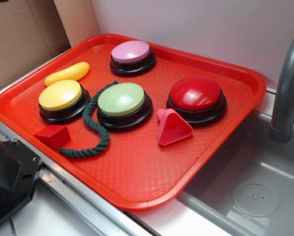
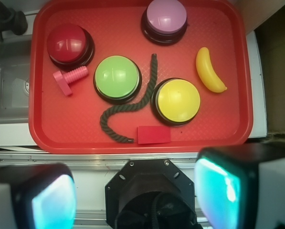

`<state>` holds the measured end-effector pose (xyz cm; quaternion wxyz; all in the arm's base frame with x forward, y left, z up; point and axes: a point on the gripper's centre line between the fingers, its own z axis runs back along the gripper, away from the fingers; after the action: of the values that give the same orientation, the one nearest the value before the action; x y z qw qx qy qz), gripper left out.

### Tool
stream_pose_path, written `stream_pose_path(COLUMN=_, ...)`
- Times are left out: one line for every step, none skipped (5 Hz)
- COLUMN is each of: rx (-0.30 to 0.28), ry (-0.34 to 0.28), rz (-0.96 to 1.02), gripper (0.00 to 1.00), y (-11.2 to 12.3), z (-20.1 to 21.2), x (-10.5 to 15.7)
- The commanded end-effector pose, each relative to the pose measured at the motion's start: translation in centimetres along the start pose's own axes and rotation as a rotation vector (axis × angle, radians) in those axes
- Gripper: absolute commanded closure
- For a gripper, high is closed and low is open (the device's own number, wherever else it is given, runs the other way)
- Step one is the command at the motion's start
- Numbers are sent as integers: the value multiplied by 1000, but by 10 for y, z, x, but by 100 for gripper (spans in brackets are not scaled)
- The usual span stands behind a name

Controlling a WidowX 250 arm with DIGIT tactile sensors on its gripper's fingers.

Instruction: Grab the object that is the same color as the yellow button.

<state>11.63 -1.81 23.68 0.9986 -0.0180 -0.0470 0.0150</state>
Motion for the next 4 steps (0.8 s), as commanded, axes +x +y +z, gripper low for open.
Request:
stream_pose_path(rx=0, ry=0, rz=0, gripper=0, y=0, z=0, x=0)
stream_pose_path(rx=6, ry=-7, rz=28, gripper=0, y=15, z=-10, x=15)
stream_pose_path(rx=20, ry=-39, rz=61, gripper=0, y=31, z=-20, x=29)
stream_pose_path(rx=32, ry=-41, rz=76, gripper=0, y=53, z=-35, x=44)
